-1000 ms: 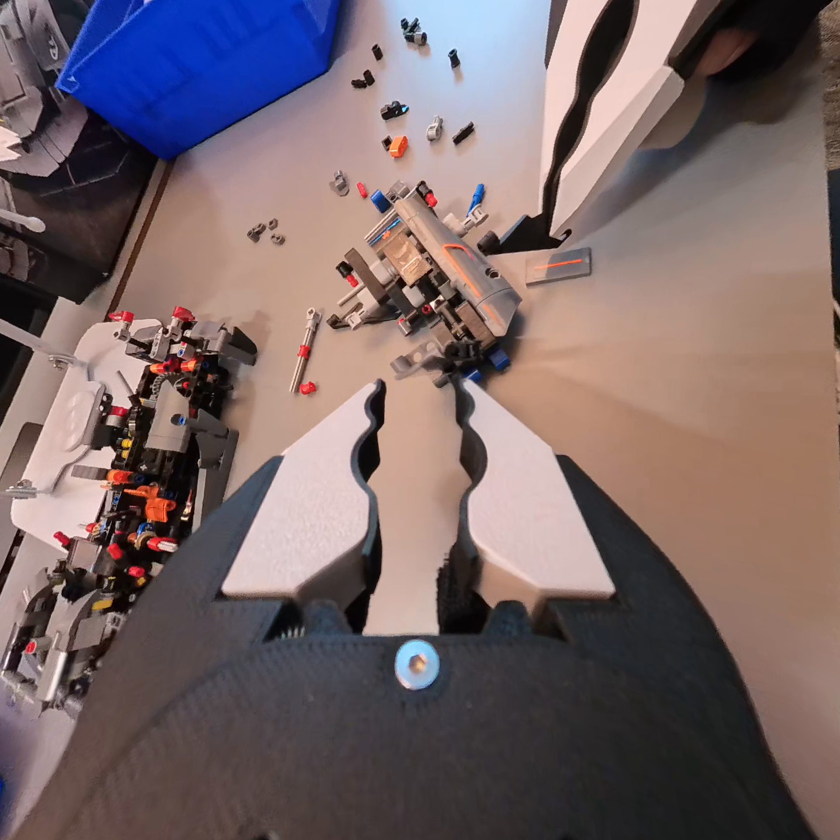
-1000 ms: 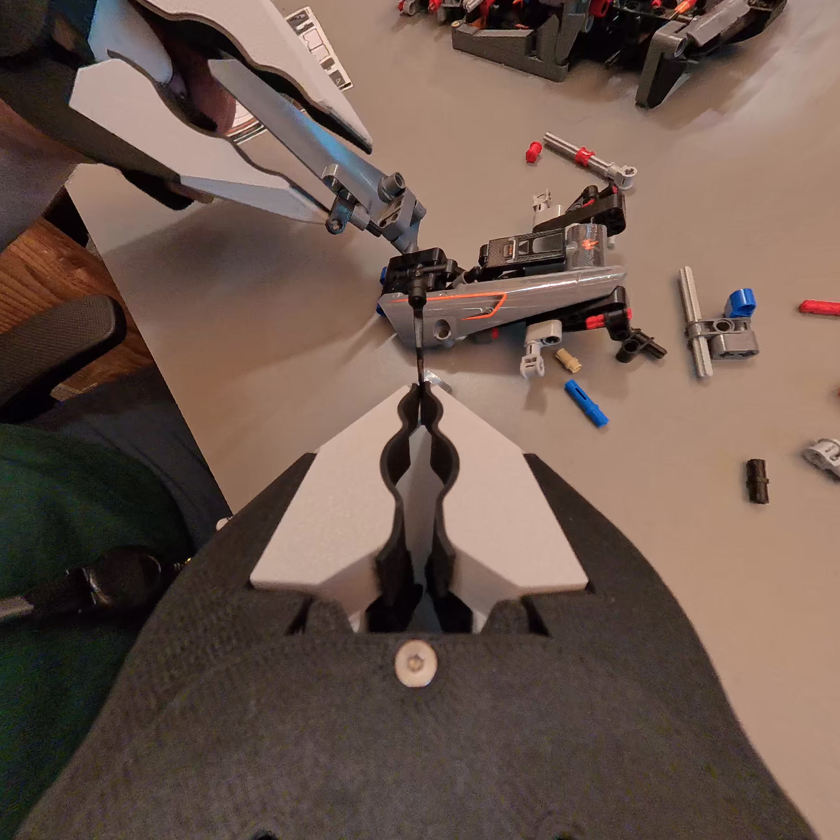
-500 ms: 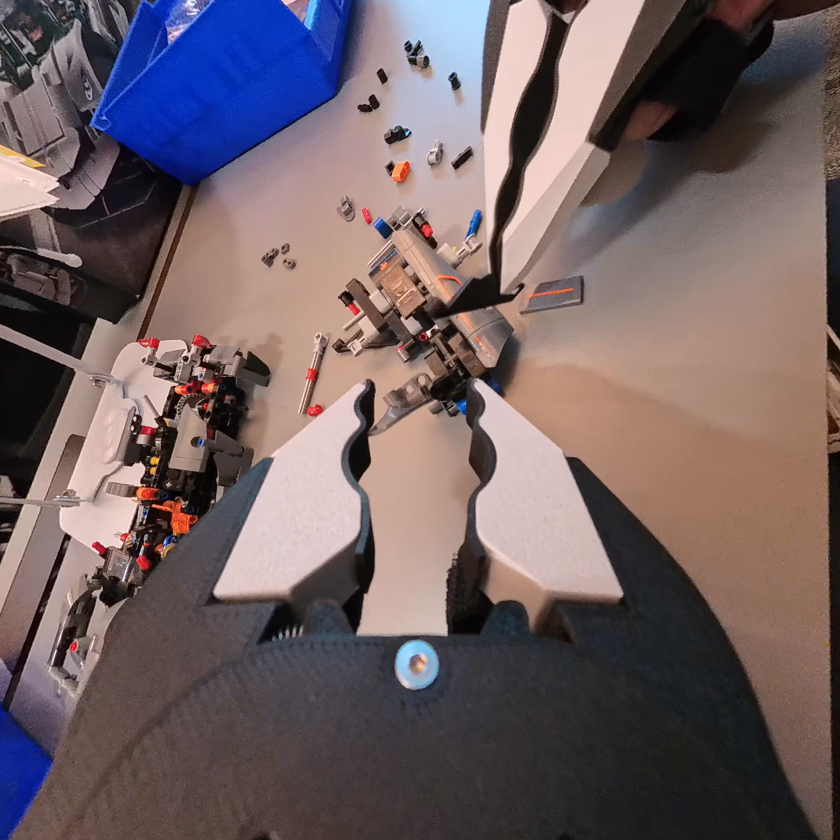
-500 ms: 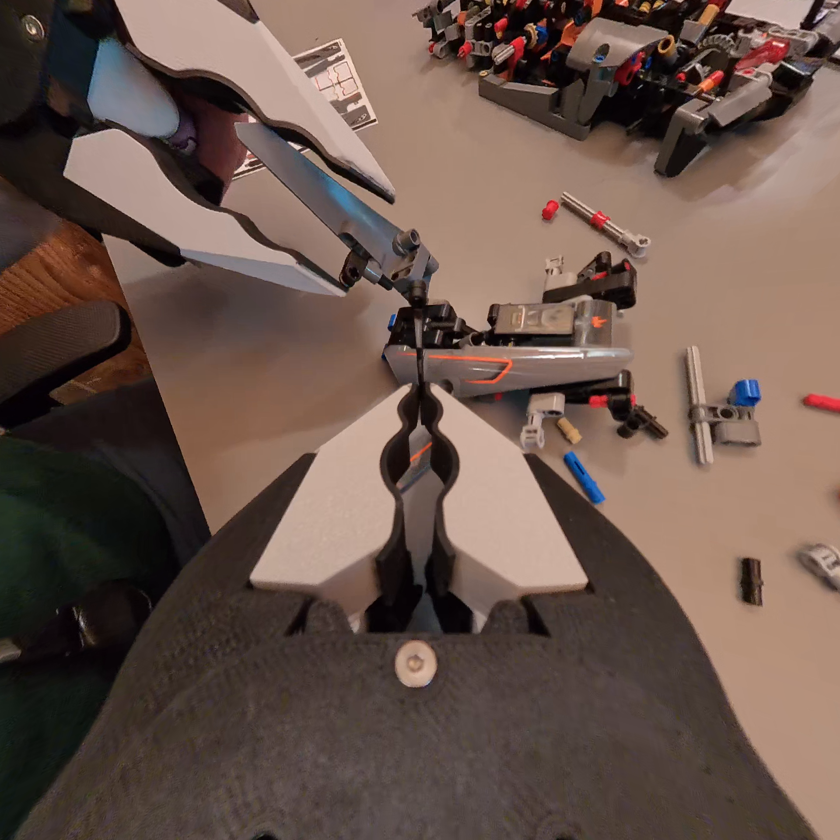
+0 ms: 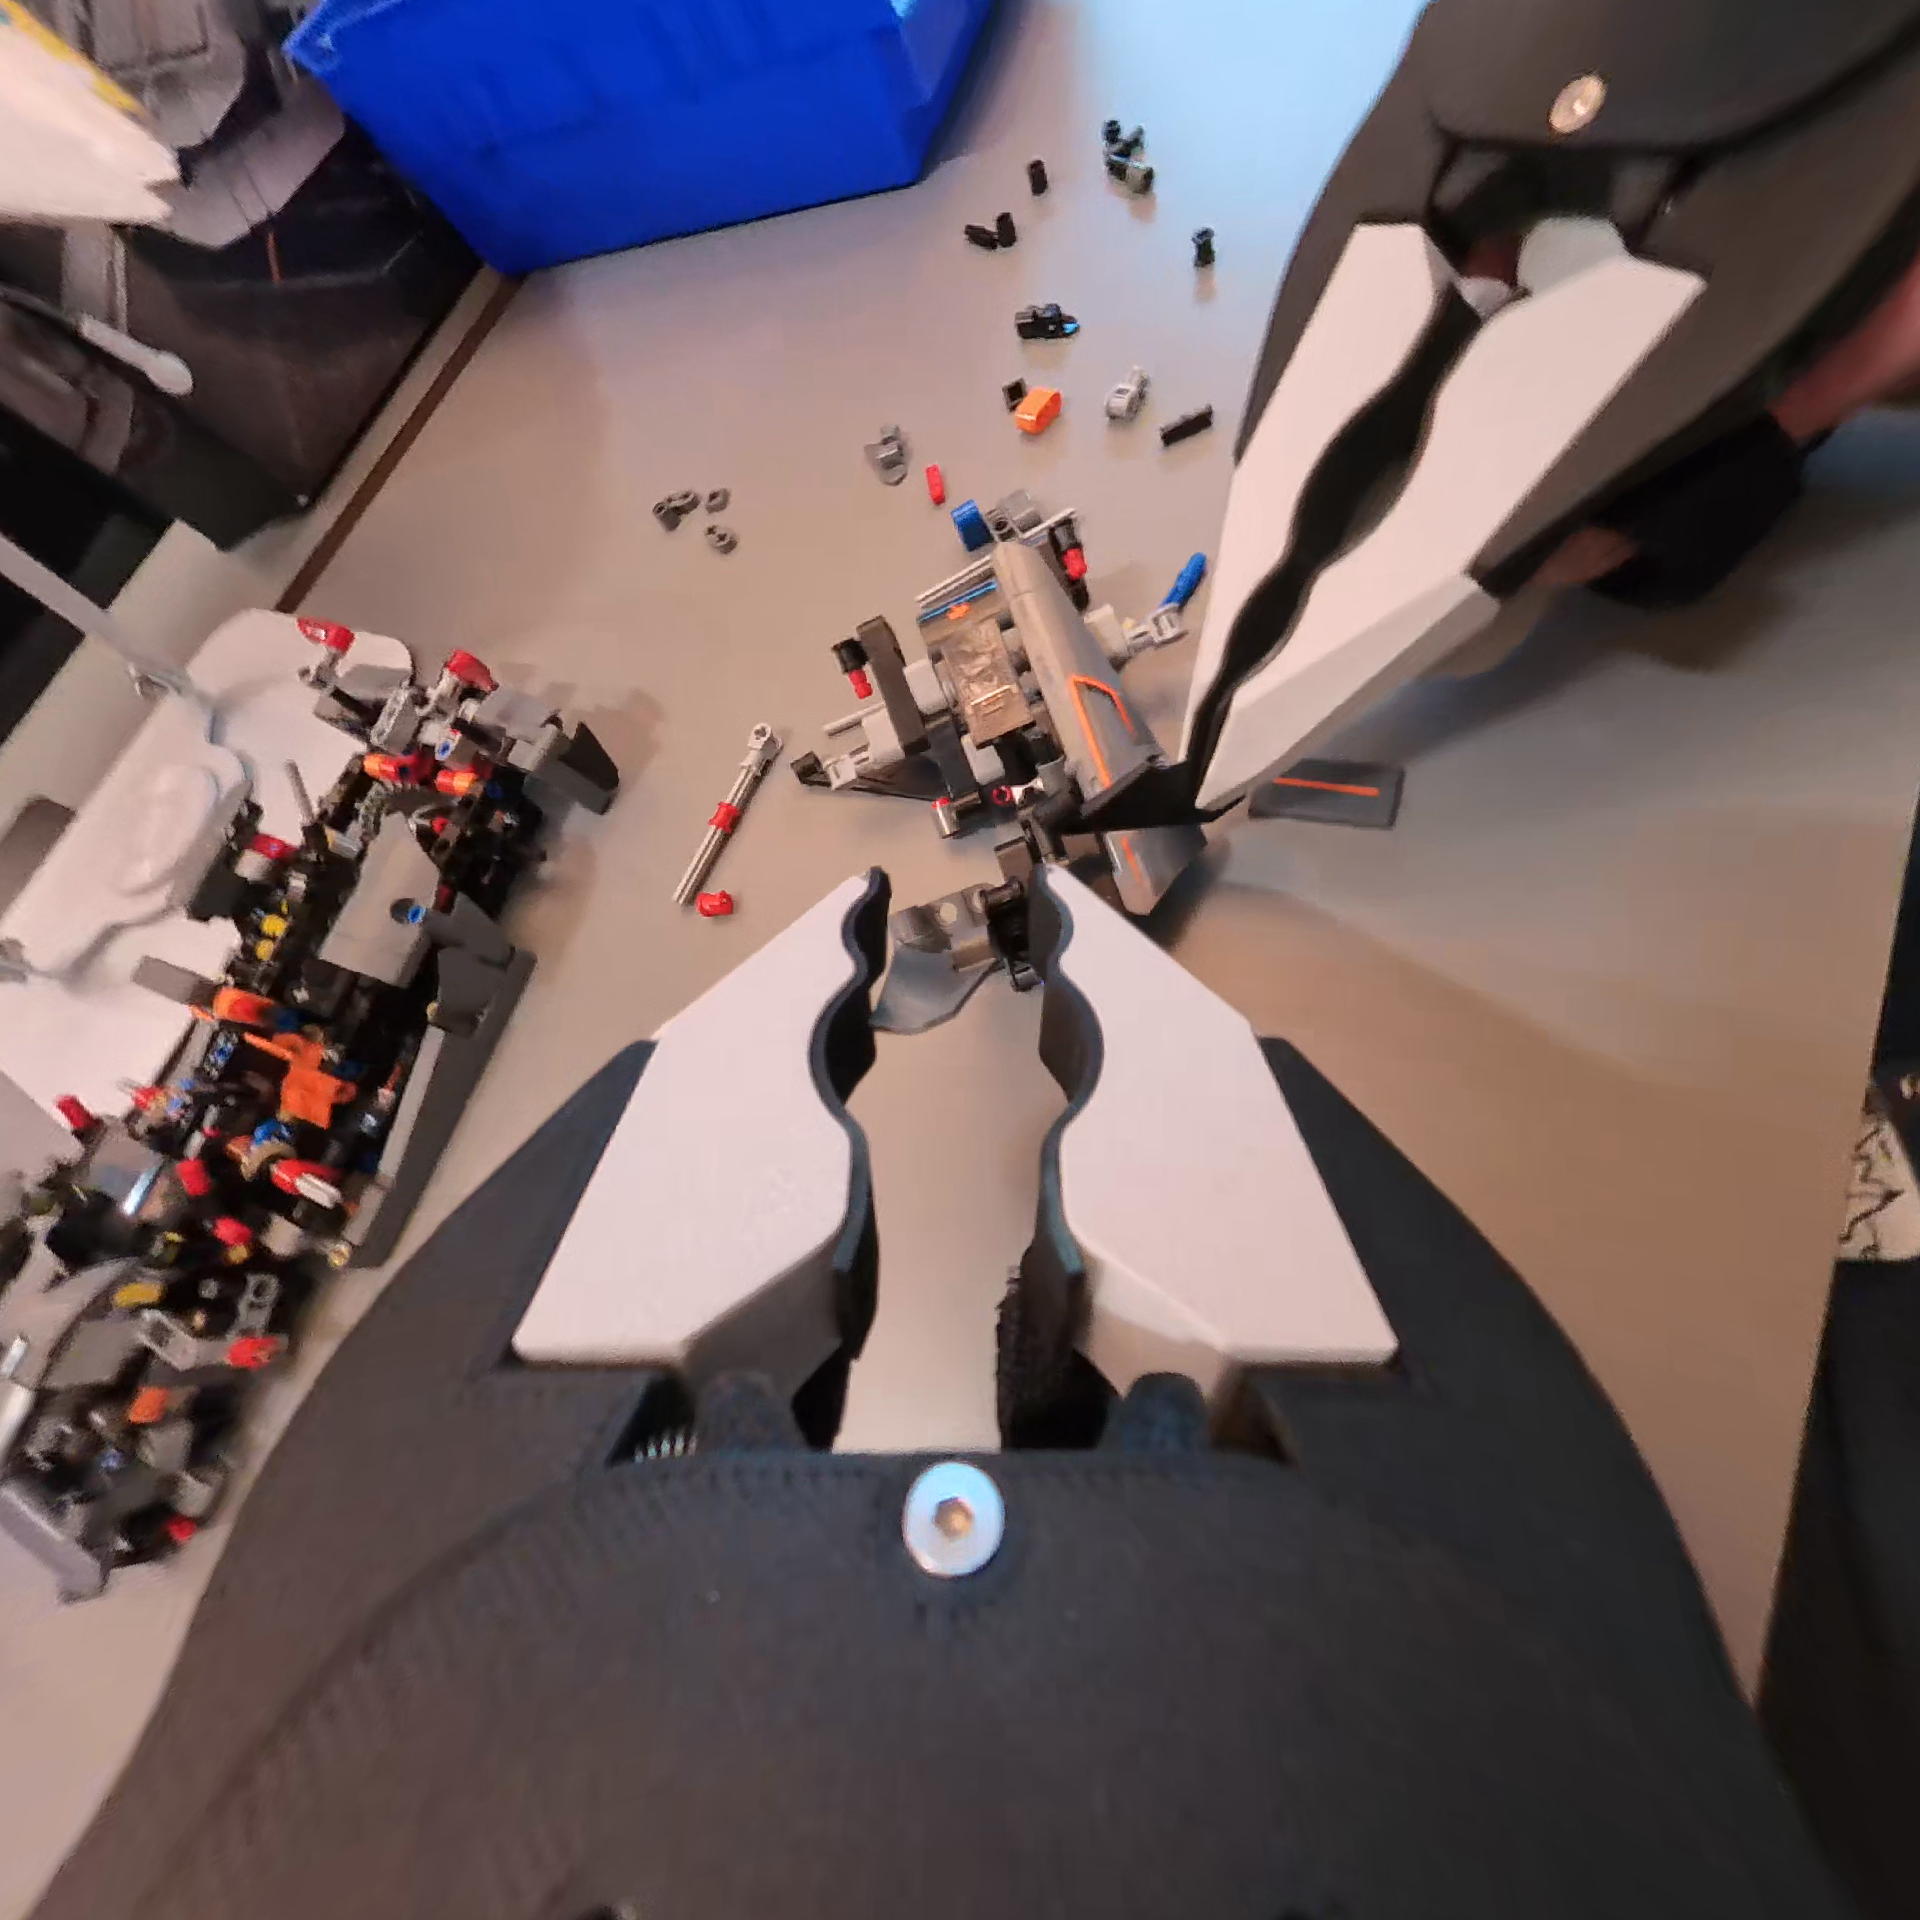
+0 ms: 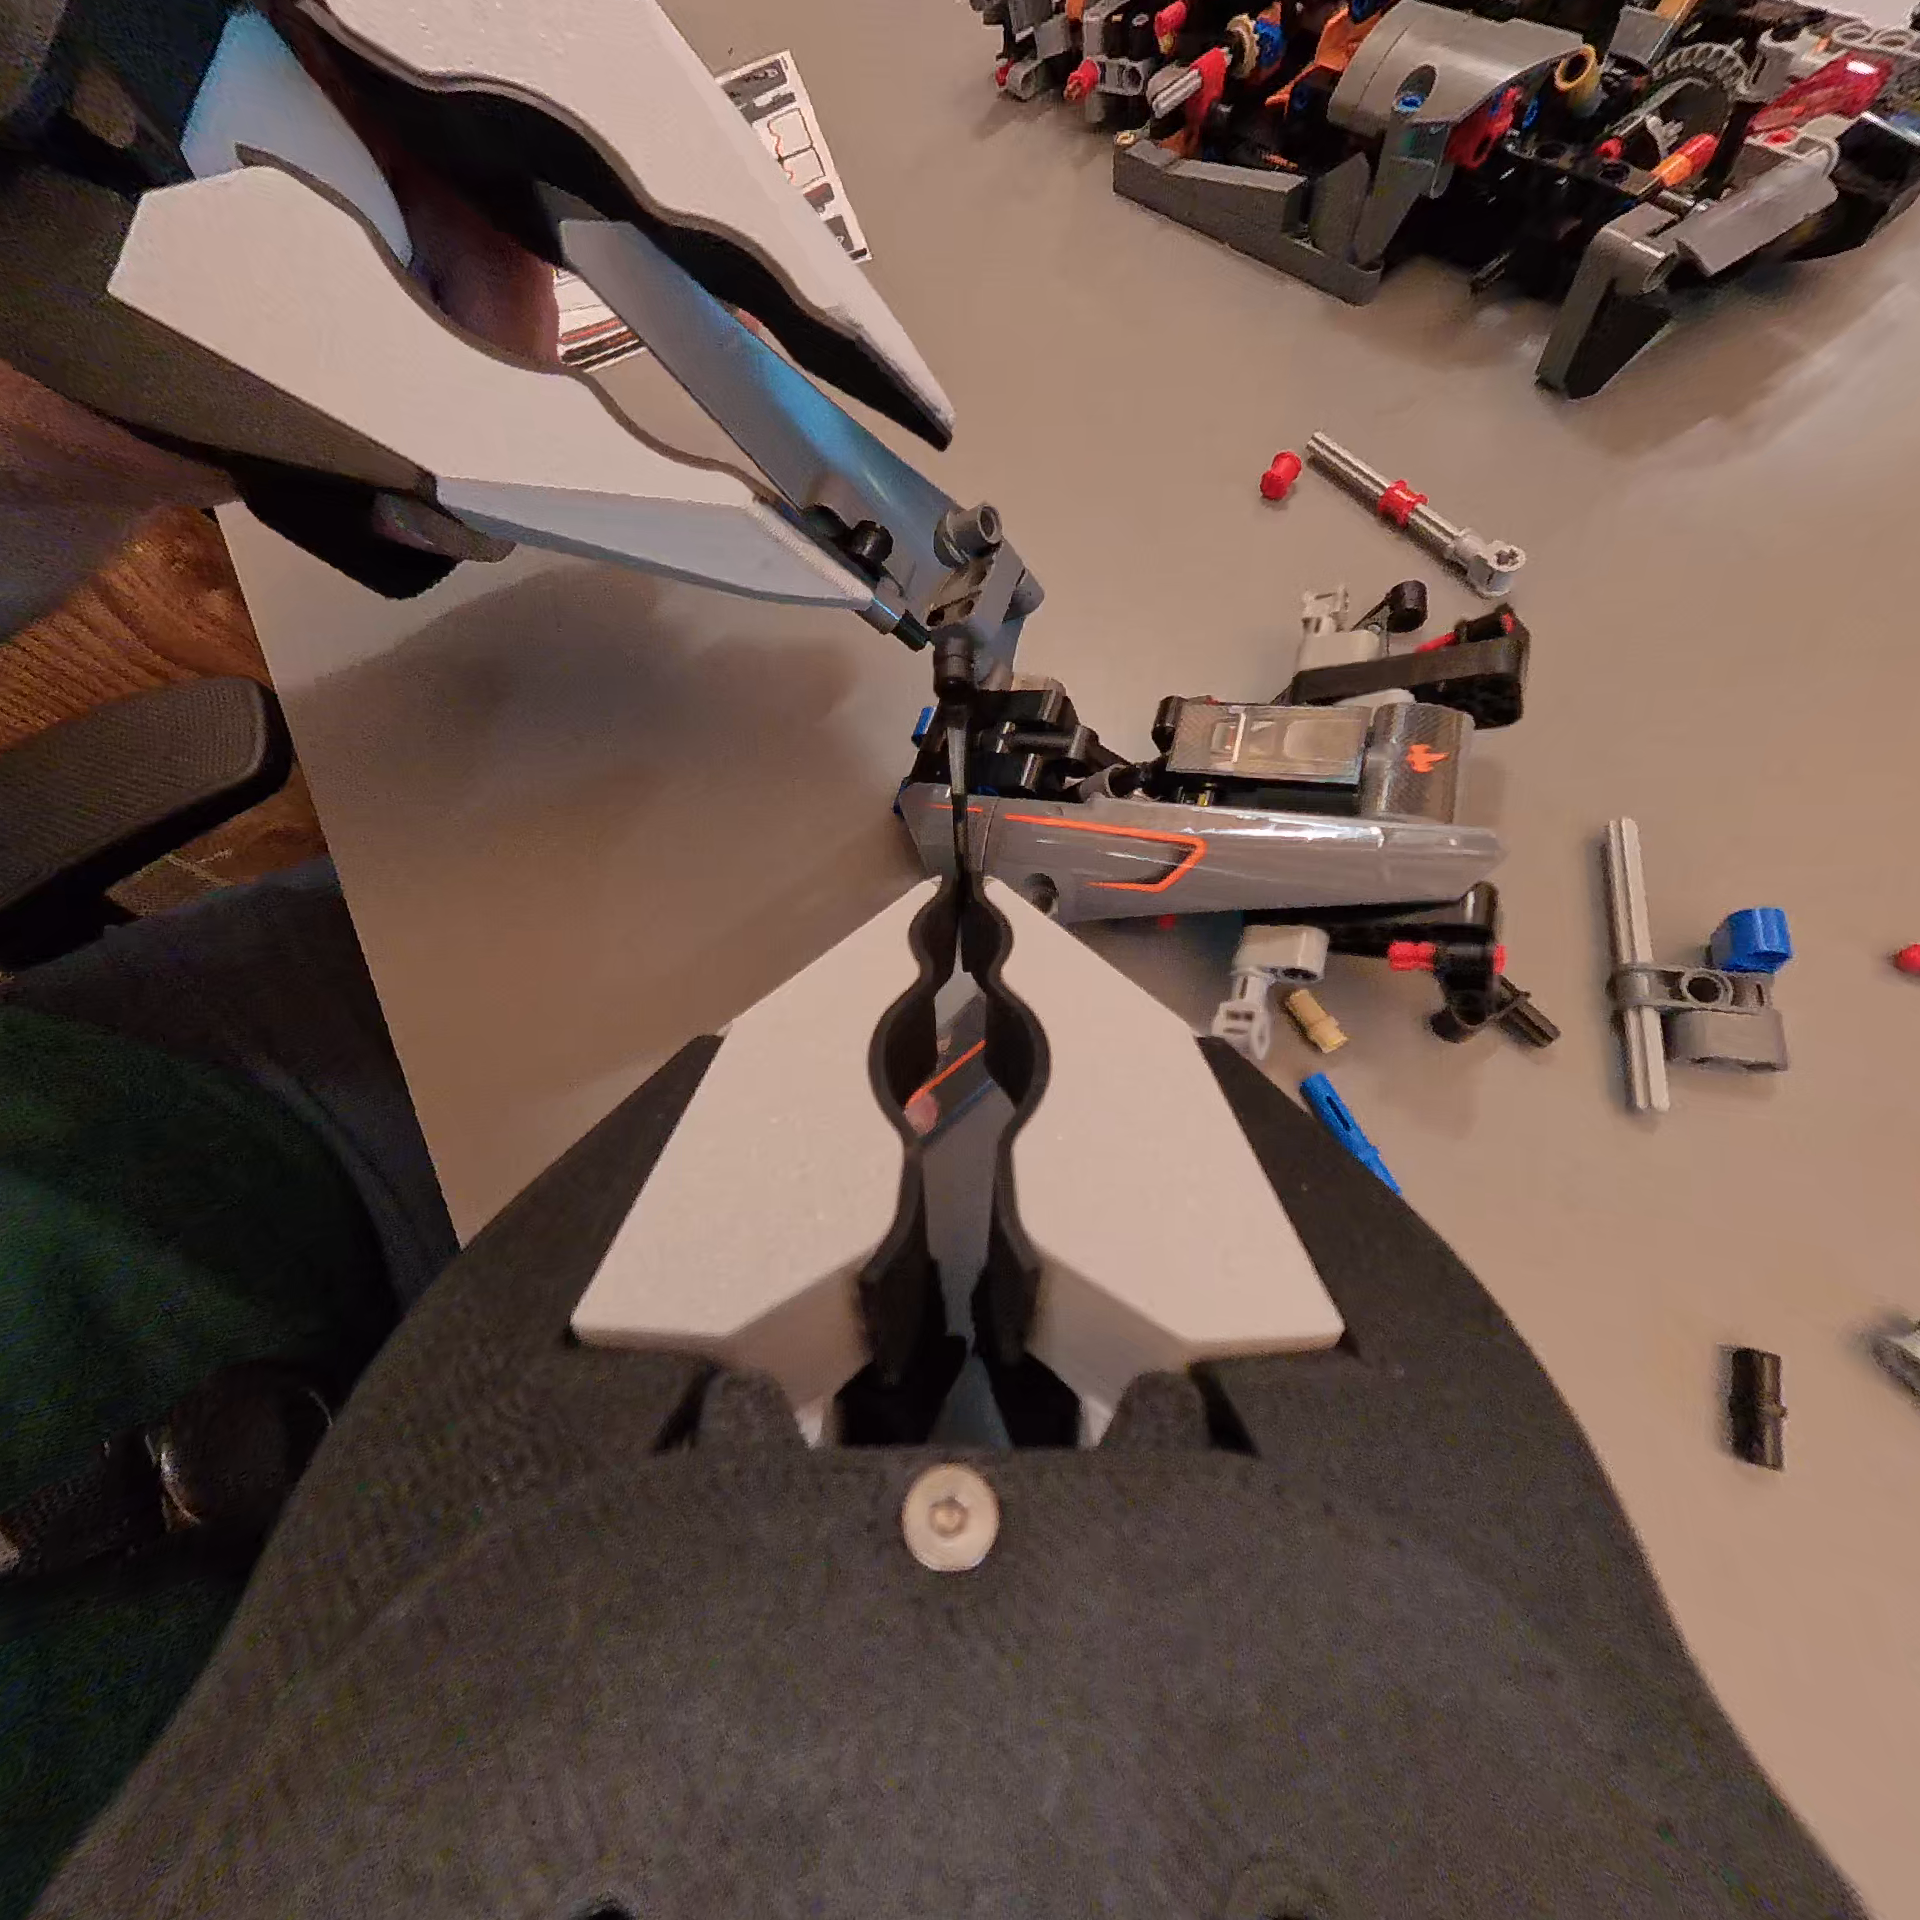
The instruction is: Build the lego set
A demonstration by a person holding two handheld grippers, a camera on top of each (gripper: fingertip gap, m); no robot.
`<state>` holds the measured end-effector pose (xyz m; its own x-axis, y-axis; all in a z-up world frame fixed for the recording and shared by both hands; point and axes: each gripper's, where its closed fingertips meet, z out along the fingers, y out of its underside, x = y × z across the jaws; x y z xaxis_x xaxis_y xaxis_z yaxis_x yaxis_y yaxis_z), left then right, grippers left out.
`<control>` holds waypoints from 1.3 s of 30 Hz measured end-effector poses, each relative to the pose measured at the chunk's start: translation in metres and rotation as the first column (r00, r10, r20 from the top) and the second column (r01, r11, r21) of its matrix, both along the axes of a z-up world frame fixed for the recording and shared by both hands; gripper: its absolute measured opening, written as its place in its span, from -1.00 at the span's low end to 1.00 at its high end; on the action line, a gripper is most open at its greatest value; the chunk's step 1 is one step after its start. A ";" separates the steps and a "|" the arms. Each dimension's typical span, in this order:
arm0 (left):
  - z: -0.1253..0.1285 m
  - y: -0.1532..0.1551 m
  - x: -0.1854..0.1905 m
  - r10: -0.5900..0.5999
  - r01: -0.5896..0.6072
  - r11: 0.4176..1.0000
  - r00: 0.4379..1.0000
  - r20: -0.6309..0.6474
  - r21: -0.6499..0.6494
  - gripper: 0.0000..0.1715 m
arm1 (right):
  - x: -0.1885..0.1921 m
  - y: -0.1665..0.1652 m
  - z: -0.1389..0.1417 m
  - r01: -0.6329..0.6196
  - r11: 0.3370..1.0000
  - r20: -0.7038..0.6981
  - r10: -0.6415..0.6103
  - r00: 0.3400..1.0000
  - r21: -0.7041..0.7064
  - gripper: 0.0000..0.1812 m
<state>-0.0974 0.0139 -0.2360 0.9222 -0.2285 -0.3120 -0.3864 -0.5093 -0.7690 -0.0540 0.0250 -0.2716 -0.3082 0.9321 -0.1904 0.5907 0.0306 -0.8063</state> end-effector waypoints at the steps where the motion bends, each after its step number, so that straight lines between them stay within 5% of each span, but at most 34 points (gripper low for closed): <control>1: 0.000 0.000 -0.002 0.015 -0.015 1.000 1.000 0.014 0.000 -0.70 | 0.000 0.000 0.001 -0.001 1.000 -0.003 0.001 1.000 -0.002 -1.00; 9: 0.030 -0.006 0.003 0.034 -0.030 0.996 0.998 -0.044 0.082 -0.55 | 0.000 -0.001 0.024 0.025 0.997 -0.084 -0.031 0.996 -0.074 -1.00; 12: 0.053 -0.006 0.018 0.021 -0.005 0.991 0.993 -0.115 0.134 -0.64 | 0.004 -0.007 0.050 0.001 0.973 -0.169 -0.041 0.985 -0.230 -1.00; 16: 0.060 -0.005 0.043 0.016 -0.013 0.989 1.000 -0.020 0.145 -0.66 | 0.014 -0.012 0.094 -0.114 0.822 -0.292 -0.066 0.954 -0.558 -1.00; 18: 0.063 -0.005 0.057 -0.001 -0.023 0.984 0.991 0.132 0.179 -0.70 | 0.019 -0.014 0.105 -0.171 0.740 -0.316 -0.060 0.947 -0.651 -1.00; 20: 0.070 -0.005 0.070 -0.043 -0.032 0.975 0.945 0.323 0.222 -0.71 | 0.021 -0.019 0.107 -0.206 0.699 -0.325 -0.040 0.945 -0.685 -1.00; 24: 0.089 -0.008 0.075 -0.116 -0.086 0.949 0.798 0.591 0.303 -0.77 | 0.027 -0.036 0.111 -0.262 0.737 -0.360 0.027 0.932 -0.623 -1.00; 32: 0.104 -0.025 0.078 -0.216 -0.113 0.923 0.638 0.739 0.368 -1.00 | 0.033 -0.058 0.122 -0.333 0.825 -0.407 0.139 0.903 -0.456 -0.98; 39: 0.114 -0.045 0.093 -0.366 0.012 0.919 0.392 0.844 0.393 -1.00 | 0.045 -0.056 0.157 -0.450 0.862 -0.568 0.255 0.782 -0.233 -0.81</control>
